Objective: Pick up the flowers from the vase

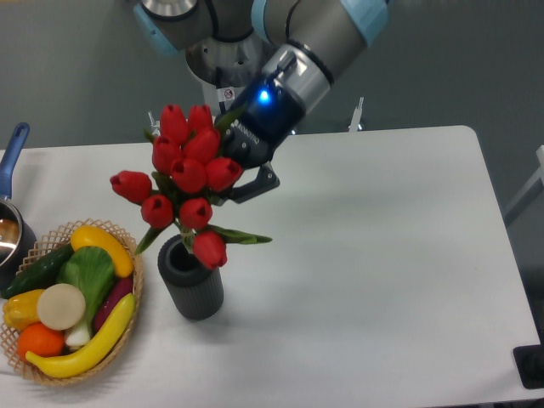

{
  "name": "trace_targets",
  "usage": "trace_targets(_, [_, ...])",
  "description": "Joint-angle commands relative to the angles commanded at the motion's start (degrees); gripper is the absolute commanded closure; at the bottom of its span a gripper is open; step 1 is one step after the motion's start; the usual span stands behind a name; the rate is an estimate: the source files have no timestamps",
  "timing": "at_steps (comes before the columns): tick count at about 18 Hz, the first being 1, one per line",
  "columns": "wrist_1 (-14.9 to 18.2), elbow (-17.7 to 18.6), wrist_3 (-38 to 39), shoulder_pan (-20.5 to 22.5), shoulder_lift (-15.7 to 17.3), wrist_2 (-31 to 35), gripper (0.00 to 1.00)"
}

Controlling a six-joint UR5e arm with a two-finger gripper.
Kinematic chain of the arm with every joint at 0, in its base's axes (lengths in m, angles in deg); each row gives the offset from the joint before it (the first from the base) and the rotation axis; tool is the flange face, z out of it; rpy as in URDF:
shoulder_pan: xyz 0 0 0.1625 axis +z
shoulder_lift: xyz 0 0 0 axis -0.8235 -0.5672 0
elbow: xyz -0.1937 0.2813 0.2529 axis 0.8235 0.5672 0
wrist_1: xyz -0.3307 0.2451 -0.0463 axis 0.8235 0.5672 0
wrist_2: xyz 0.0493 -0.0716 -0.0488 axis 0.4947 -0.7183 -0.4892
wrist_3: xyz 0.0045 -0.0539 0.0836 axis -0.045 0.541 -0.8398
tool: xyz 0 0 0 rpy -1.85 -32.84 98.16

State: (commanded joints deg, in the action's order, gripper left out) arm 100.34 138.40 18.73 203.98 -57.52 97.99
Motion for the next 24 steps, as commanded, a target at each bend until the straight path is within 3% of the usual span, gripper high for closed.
trace_targets(4, [0.0, -0.7, 1.6, 2.9, 0.2, 0.0, 0.63])
trace_targets(8, [0.0, -0.8, 1.0, 10.2, -0.2, 0.3, 0.63])
trace_targets(14, [-0.1, -4.1, -5.1, 16.2, -7.5, 0.7, 0.63])
trace_targets(19, [-0.1, -4.1, -8.0, 20.5, -9.1, 0.7, 0.63])
trace_targets(24, [-0.1, -3.8, -8.0, 21.3, -9.6, 0.7, 0.63])
